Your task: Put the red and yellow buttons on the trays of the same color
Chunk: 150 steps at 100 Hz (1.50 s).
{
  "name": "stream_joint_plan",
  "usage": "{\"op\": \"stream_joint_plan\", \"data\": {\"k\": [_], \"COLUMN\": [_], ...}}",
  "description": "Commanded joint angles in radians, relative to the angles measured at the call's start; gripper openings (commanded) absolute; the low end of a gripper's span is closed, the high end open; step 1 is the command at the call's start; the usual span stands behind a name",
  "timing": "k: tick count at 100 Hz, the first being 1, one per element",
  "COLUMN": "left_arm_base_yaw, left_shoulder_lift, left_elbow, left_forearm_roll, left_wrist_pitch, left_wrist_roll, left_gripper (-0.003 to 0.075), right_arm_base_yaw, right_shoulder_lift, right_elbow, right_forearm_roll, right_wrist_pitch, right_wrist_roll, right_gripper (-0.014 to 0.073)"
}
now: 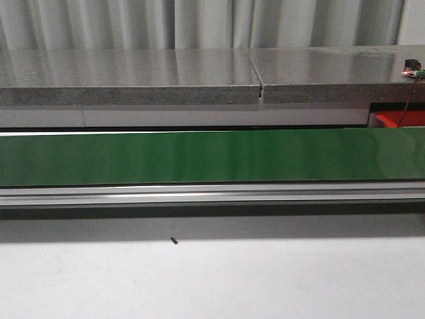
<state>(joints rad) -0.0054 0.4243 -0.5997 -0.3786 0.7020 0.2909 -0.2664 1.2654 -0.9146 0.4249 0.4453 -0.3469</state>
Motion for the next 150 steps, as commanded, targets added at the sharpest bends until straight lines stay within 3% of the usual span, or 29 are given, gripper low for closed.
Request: {"op": "stream_joint_plan", "data": {"k": [1,26,69,97,113,123,150], "left_arm_base_yaw": [-0.008,-0.008,-0.008,-0.008,-0.006,-0.006,-0.006], "left_shoulder_lift": [0.007,0.007,0.007,0.013,0.038,0.1,0.359], "left_elbow": [-0.026,-0.026,-0.026,-0.026,-0.03,-0.048,-0.154], "left_forearm_roll": [-0.025,-0.025,-0.025,-0.03,-0.005,-0.006,-0.004], "left_wrist_pitch": [-0.061,-0.061,-0.061,-0.093,-0.214,-0.319,-0.371], "left_wrist_roll": [-0.001,-0.001,-0.001,-0.001,-0.017,-0.038,-0.038], "left_gripper": [-0.002,-0.002,-0.002,-0.002,-0.002,-0.002,-0.002], "right_arm_base_yaw": [0.035,0.13,0.137,0.137,0.137,0.137,0.137], "right_shoulder_lift": [-0.086,-0.303,-0.644,-0.671,-0.671,-0.671,-0.671], "right_elbow": [0.027,0.206,0.445,0.448,0.448,0.448,0.448], "right_forearm_roll": [-0.005,-0.051,-0.036,-0.035,-0.035,-0.035,-0.035], "right_wrist_pitch": [-0.105,-0.188,-0.212,-0.207,-0.206,-0.206,-0.206], "right_wrist_roll": [-0.013,-0.031,-0.031,-0.031,-0.031,-0.031,-0.031], "right_gripper": [-0.0067,-0.0067,-0.0067,-0.0067,-0.0067,-0.0067,-0.0067]}}
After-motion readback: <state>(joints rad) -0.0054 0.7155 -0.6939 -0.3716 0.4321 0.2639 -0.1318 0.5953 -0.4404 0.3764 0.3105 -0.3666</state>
